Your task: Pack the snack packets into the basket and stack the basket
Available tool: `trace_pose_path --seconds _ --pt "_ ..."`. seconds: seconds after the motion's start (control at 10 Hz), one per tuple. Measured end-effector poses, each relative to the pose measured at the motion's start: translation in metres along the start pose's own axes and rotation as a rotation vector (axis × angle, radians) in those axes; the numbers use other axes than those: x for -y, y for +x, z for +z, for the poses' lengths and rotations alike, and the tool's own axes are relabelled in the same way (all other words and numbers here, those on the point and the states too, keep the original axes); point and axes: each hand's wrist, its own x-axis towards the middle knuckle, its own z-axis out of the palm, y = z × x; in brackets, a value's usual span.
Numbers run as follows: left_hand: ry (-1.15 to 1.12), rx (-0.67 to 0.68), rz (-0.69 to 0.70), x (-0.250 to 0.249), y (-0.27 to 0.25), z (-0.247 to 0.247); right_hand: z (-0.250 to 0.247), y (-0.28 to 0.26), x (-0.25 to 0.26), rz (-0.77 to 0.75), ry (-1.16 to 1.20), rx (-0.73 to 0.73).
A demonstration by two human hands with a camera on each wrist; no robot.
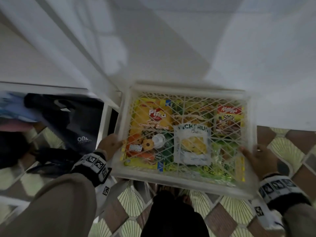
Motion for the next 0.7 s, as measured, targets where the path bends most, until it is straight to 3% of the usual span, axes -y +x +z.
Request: trace_pose_path --seconds 0.1,0.3,0.4,0.5,0.7 --pt "-0.068 0.006 -0.01 0.003 0.002 0.001 0.0 0.001 -0.002 -0.028 -0.006 0.002" --pt "-0.103 0.145 -0.137 -0.001 0.006 -0.008 -0.01 0.002 0.002 -0.003 0.006 0.205" --pt "-0.167 0.137 -0.136 -0.003 0.003 -0.015 -0.019 -0.002 0.002 0.032 0.034 0.303" --pt "-0.364 -0.022 -0.199 -0.003 -0.017 -0.02 -0.031 -0.015 0.003 0.062 0.009 0.316" --pt "-0.309 -0.081 -0.104 -0.004 -0.058 -0.029 -0.044 -0.051 -0.005 -0.07 -0.261 0.119"
